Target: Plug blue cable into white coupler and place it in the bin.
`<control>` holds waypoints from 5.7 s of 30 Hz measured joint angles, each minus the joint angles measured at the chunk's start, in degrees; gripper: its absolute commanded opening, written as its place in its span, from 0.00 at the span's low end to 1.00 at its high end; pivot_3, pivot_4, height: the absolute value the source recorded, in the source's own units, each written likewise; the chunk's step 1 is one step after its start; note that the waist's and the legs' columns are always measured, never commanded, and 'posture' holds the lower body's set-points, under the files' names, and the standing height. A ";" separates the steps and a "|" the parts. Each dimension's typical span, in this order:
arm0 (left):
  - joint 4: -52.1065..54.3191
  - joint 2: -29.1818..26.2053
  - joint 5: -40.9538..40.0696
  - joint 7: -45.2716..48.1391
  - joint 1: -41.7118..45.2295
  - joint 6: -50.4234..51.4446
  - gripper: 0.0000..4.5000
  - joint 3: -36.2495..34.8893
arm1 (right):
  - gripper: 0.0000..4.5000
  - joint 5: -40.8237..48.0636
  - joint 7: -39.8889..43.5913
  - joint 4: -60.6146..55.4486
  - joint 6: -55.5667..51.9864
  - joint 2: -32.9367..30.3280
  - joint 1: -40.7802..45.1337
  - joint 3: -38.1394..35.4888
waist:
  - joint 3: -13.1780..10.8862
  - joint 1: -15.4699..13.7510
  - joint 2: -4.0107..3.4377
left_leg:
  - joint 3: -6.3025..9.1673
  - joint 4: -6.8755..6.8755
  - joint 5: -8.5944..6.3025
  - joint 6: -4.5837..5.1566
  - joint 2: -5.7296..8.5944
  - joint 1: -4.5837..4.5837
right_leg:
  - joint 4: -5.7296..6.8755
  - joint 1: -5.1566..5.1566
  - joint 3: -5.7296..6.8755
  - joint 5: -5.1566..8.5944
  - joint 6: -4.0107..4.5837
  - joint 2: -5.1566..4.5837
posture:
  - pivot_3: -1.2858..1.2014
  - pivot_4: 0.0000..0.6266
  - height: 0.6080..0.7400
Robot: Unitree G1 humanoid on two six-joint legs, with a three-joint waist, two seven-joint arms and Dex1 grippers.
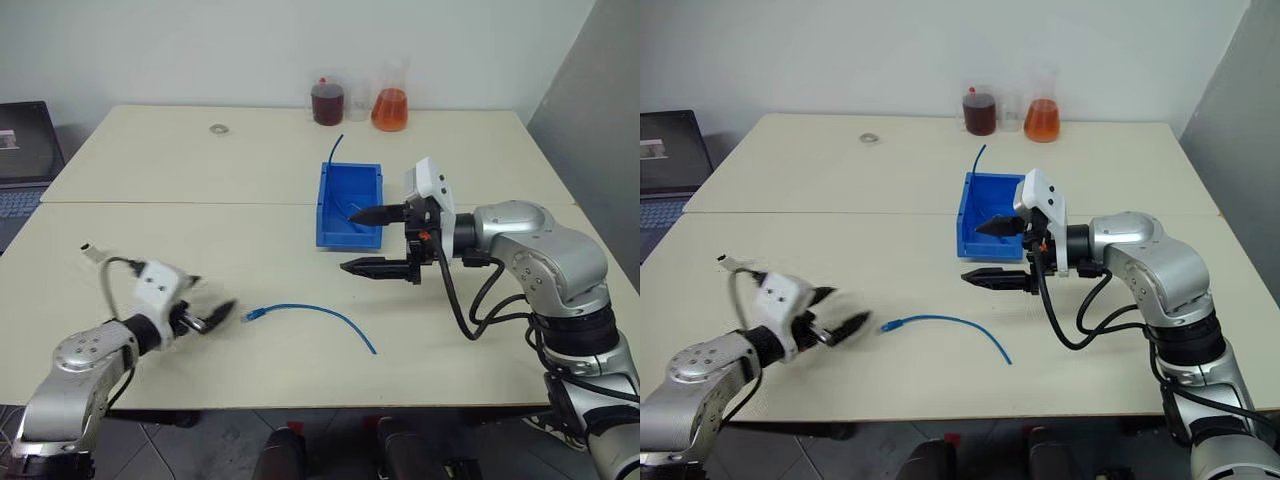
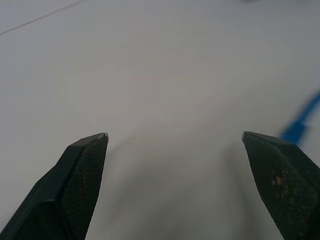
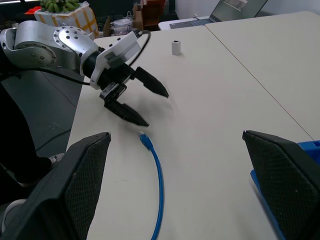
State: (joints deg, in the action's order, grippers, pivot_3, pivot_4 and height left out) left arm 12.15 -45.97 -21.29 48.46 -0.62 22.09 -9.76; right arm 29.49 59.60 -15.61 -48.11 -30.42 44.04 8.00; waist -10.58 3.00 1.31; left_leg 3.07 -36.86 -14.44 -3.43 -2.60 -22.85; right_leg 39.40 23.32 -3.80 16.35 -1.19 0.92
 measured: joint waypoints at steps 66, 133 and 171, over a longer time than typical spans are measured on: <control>-1.52 24.64 -37.37 -15.95 46.65 46.41 0.05 -6.94 | 1.00 34.90 -35.04 -11.09 -23.05 4.93 -9.69 -19.99 | -0.10 0.28 0.02 | 0.00 -0.12 0.02 0.05 0.06 -0.04 | 0.26 0.03 -0.12 0.07 -0.09 0.04 | 0.52 0.24 1.00; 6.63 7.94 -49.70 -6.88 29.20 47.31 0.89 -5.68 | 0.03 52.55 -33.18 6.99 -25.37 -1.07 2.76 -13.93 | -0.12 0.32 -0.02 | -0.04 0.02 0.00 0.06 0.02 -0.10 | -0.03 0.06 -0.15 0.10 -0.14 0.04 | 0.52 0.24 1.00; -33.83 20.44 9.85 -60.96 23.36 -0.46 0.99 -19.87 | 0.03 25.82 -11.21 11.96 -17.22 1.88 6.71 -4.51 | -0.09 -1.30 0.05 | -0.01 -0.04 -0.01 0.05 0.05 -0.14 | -0.31 -0.05 -0.02 -0.12 -0.26 -0.06 | 0.52 0.24 1.00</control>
State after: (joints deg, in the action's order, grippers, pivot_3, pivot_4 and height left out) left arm -21.68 -25.53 -11.44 -12.50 22.74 21.63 -29.63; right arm 55.31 48.39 -3.65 -65.33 -28.54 50.74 3.49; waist -10.67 1.70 1.35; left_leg 3.06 -36.90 -14.45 -3.38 -2.55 -22.99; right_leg 39.09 23.27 -3.82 16.23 -1.46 0.86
